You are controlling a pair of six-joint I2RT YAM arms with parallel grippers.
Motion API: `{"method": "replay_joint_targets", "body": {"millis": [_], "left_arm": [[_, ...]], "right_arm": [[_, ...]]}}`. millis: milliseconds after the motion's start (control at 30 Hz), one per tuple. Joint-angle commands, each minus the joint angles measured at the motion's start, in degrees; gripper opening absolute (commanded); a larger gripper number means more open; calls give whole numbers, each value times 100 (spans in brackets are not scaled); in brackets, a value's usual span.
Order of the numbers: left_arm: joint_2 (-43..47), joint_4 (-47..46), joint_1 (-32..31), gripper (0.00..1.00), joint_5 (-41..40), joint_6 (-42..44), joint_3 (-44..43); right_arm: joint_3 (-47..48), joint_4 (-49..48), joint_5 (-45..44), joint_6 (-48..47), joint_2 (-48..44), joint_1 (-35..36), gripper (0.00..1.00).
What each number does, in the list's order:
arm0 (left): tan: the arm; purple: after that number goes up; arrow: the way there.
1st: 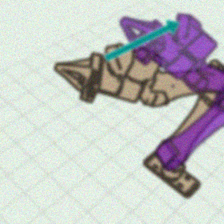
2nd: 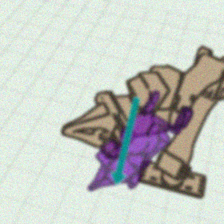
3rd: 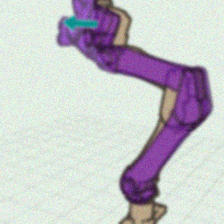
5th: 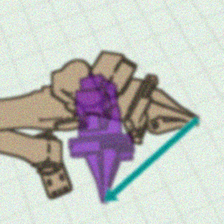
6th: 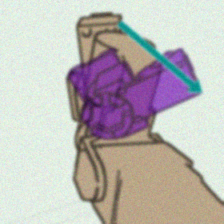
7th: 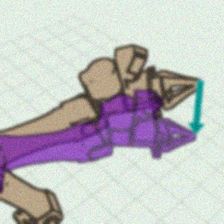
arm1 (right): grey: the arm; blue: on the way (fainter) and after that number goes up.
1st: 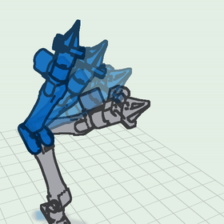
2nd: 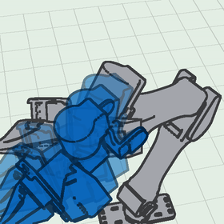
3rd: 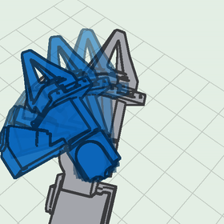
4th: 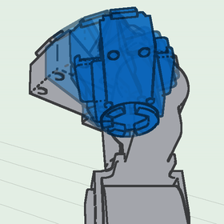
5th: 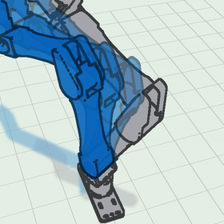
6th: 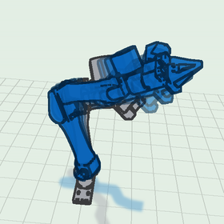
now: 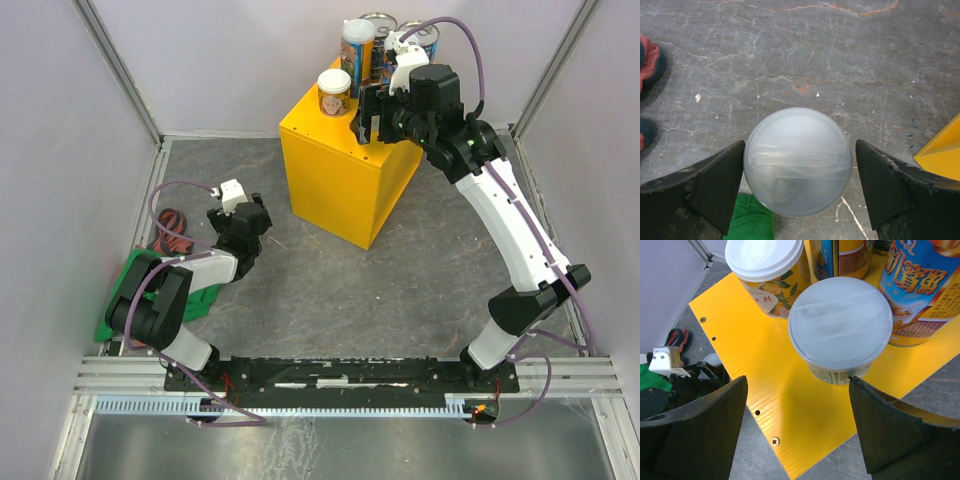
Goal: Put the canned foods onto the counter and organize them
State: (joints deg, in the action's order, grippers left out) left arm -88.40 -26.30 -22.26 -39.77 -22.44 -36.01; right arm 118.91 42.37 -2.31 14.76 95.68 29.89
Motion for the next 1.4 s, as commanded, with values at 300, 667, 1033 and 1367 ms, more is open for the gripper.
{"method": "replay_joint_targets", "body": {"millis": [300,667,1033,1367], "left_arm": [[140,-558,23,58,270,373,51],[855,-153,18,3,659,336,142],[2354,118,-77,3,1938,895,339],[3788,1150,-166,3,3556,1255,182]], "right_arm": [[77,-290,97,70,-181,14,89],[-96,-343,69,68,-394,15,89],[-1197,-611,-280,39,-1134,16,90],[-1862,-819,-506,174,-1645,12,89]]}}
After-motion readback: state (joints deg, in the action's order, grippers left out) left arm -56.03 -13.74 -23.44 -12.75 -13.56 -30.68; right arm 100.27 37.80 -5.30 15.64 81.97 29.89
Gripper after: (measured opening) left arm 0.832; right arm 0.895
